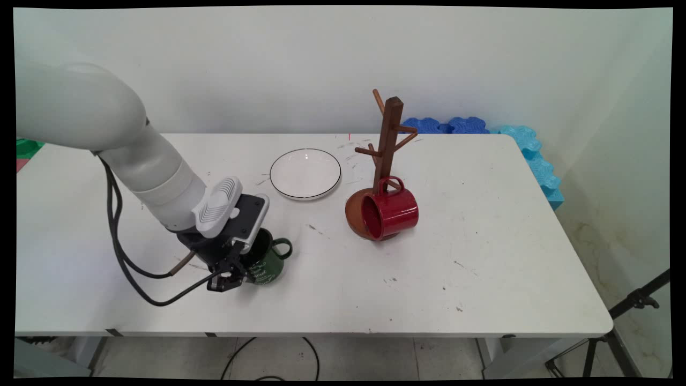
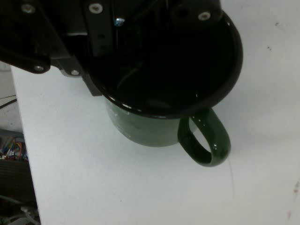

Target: Place the picked object on the table

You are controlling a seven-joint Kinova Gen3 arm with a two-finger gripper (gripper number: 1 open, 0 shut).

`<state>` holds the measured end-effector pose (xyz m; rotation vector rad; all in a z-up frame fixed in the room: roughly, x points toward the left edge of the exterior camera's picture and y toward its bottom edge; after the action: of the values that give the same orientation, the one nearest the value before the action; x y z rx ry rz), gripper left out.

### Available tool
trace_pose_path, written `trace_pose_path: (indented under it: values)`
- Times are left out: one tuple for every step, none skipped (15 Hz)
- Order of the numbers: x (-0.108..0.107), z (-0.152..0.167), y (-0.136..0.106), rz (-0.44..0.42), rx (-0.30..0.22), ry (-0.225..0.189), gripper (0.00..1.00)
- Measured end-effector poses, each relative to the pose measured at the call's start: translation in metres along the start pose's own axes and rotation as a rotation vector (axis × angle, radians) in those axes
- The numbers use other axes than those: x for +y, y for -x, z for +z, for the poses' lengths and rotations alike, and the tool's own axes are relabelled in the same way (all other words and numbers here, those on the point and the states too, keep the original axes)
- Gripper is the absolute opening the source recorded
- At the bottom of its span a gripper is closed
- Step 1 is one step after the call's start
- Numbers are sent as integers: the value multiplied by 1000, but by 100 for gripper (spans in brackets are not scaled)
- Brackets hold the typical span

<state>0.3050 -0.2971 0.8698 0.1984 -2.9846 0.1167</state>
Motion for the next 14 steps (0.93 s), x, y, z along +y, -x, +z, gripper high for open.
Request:
trace_pose_path:
  values:
    - [0, 2, -1, 0, -2, 3, 0]
    - [0, 4, -1, 0, -5, 4, 0]
    - [0, 5, -1, -1, -7, 6, 0]
    - [-1, 7, -2, -2, -9, 8, 0]
    - [-1, 9, -3, -3, -10, 10, 0]
    - [-1, 10, -3, -4, -11, 12, 0]
    - [-1, 11, -3, -5, -12, 14, 0]
    - [-1, 13, -4, -6, -12, 16, 0]
    - [-1, 14, -4, -6, -12, 17, 0]
    - [-1, 14, -4, -7, -10, 18, 100]
    - [-1, 15, -5, -8, -7, 19, 100]
    - [-1, 16, -6, -9, -3, 21, 100]
    - [-1, 17, -7, -9, 3, 23, 100]
    - [-1, 18, -8, -10, 7, 26, 100]
